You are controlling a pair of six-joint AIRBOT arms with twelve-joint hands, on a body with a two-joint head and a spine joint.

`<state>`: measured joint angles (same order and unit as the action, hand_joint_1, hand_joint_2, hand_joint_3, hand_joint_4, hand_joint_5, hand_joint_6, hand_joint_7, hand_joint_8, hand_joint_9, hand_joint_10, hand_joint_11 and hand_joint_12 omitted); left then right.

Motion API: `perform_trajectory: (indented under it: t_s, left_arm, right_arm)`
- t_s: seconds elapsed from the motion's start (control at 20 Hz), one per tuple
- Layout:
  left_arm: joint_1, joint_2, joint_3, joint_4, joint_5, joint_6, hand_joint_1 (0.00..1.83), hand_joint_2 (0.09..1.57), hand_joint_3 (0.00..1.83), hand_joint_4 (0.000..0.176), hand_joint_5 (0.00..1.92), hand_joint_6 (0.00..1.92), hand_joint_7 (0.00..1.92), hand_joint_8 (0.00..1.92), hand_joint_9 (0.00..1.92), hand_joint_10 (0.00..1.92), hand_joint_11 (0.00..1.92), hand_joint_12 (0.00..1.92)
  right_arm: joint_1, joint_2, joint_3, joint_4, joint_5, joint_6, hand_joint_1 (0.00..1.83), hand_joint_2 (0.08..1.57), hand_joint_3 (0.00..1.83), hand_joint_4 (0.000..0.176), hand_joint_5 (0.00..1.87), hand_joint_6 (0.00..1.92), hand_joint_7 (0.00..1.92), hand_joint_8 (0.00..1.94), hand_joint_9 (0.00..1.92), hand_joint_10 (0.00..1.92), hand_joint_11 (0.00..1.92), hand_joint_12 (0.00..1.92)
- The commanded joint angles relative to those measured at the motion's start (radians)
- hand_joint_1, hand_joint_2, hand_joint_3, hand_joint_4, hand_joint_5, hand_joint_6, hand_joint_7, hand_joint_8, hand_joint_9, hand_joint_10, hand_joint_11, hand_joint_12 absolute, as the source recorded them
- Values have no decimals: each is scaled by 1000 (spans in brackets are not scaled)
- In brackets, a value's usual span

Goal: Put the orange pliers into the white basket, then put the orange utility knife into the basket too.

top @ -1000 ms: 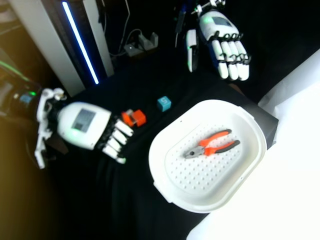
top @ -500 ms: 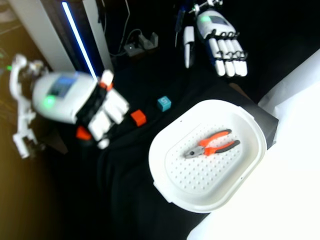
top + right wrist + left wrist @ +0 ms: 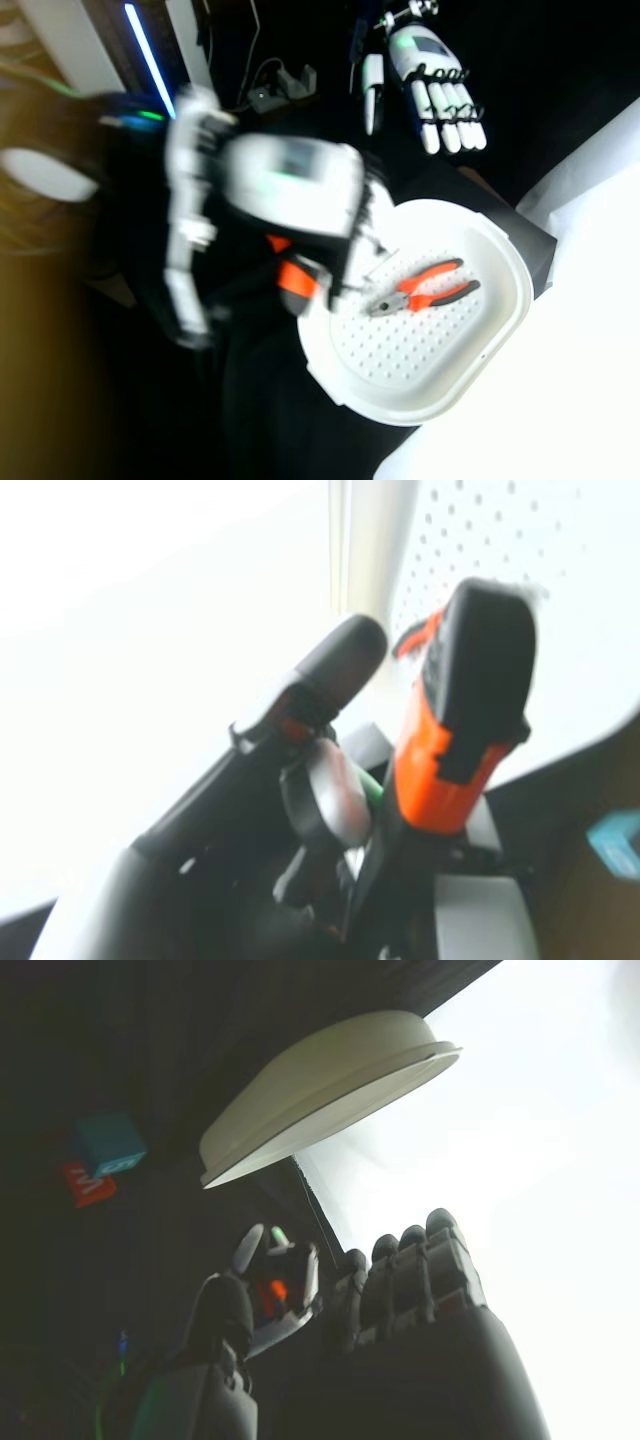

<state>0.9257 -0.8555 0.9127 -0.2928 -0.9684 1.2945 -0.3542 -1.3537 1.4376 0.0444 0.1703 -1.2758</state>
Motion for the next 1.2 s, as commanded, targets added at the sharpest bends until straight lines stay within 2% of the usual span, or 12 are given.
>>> perform_trajectory:
  t_s: [0.0,0.05,0.1,0.15,0.2,0.25,0.35,0.55,0.65,0.85,1.05,1.15]
  left_arm:
    - [-12,4,-1,18,-120,-4,432,1357,4,25,85,2,79,2,54,5,3,151]
    - [-12,5,-2,23,-129,-8,378,1344,0,75,70,0,62,0,41,1,0,228]
    - [-12,5,-2,24,-132,-8,389,1348,1,63,74,2,59,0,22,1,0,243]
    - [-12,5,-3,24,-136,-9,410,1349,1,56,74,2,56,0,19,1,0,251]
    - [-12,5,-3,24,-138,-10,440,1356,1,42,77,1,55,0,11,0,0,214]
    - [-12,5,-2,23,-139,-10,466,1351,0,31,84,2,58,0,9,0,0,172]
    - [-11,5,-1,21,-140,-10,479,1351,1,27,85,1,54,6,0,0,0,108]
    - [-11,5,1,16,-143,-10,436,1348,0,26,72,1,31,0,0,0,4,5]
    - [-12,5,2,11,-142,-10,437,1340,0,17,74,2,30,0,0,0,24,12]
    - [-10,18,-7,2,-151,-10,419,1296,0,46,7,0,0,0,0,0,1,166]
    - [0,47,-30,-7,-202,-10,314,1264,0,72,0,0,0,0,0,0,0,4]
    - [28,72,-51,-22,-257,-10,374,1270,0,79,0,0,0,0,0,0,0,0]
  right_arm:
    - [13,3,17,0,61,-7,1210,1225,0,50,895,1921,1066,1941,1203,1921,1301,1921]
    - [13,-13,44,13,38,-7,1106,1230,1,48,771,1921,939,1941,1046,1921,1135,1921]
    - [13,-18,50,16,32,-7,948,1290,6,41,651,1627,543,1673,555,1748,541,1921]
    - [13,-18,51,21,31,-7,883,1211,0,0,331,1233,384,1143,337,1314,197,1710]
    - [13,-18,51,21,30,-7,739,1201,0,30,189,435,198,358,150,483,39,1079]
    - [13,-18,51,21,30,-7,662,1223,2,39,69,138,73,100,68,102,7,459]
    - [13,-18,50,22,30,-7,561,1230,2,20,2,5,2,3,2,3,0,17]
    - [13,4,19,25,48,-6,549,1169,0,21,0,0,0,0,0,0,0,0]
    - [15,77,-47,28,94,-6,511,1127,0,46,0,0,0,0,0,0,0,0]
    - [15,229,-234,29,245,-6,352,1099,0,18,0,0,0,0,0,0,0,0]
    - [-14,398,-388,28,368,-6,181,1085,0,116,0,0,0,0,0,0,0,0]
    - [-81,477,-466,29,484,-6,143,1140,13,54,0,0,0,0,0,0,0,0]
